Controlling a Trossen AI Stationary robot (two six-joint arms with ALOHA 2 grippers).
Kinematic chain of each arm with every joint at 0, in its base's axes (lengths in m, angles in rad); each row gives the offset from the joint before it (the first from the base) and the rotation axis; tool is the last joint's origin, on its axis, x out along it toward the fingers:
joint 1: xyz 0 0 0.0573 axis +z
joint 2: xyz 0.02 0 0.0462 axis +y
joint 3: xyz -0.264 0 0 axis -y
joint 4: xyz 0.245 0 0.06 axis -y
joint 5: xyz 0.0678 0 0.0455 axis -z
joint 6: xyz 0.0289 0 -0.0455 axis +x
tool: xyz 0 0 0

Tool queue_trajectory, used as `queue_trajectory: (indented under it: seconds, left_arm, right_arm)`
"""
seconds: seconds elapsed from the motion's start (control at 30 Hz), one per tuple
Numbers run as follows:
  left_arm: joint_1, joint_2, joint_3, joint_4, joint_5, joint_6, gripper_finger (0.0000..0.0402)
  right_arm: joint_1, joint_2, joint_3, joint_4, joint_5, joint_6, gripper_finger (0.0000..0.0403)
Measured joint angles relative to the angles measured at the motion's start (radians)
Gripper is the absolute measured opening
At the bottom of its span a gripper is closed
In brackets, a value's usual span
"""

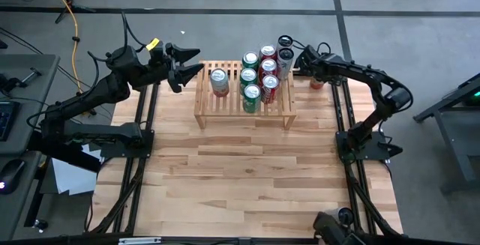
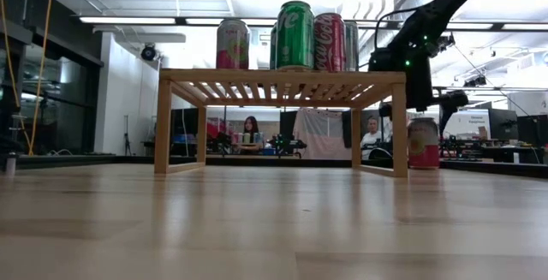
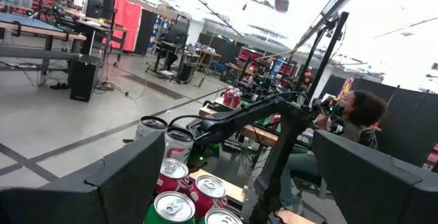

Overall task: Place canned beverage on shelf
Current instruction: Put the pink soda can on the shelf aligned with the other pink soda can

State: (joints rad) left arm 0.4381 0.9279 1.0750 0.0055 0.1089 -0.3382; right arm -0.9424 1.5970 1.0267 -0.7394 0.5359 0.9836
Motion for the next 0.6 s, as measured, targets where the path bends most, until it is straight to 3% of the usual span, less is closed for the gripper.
queue_trajectory:
  seconds: [0.13,0.27,0.6]
  left_arm:
    - [0.0,0.0,0.0,0.0,0.0,0.0,0.0362]
    - [0.0,0.0,0.0,0.0,-0.001,0.0,0.0362]
    - [0.0,0.0,0.0,-0.004,-0.034,0.033,0.0362]
  right_arm:
    - [0.0,-0.009,0.001,-0.02,-0.023,-0.044,0.0275]
    - [0.015,-0.073,-0.002,-0.05,-0.047,-0.105,0.0272]
    - [0.047,-0.422,0.059,0.0,0.028,-0.231,0.0272]
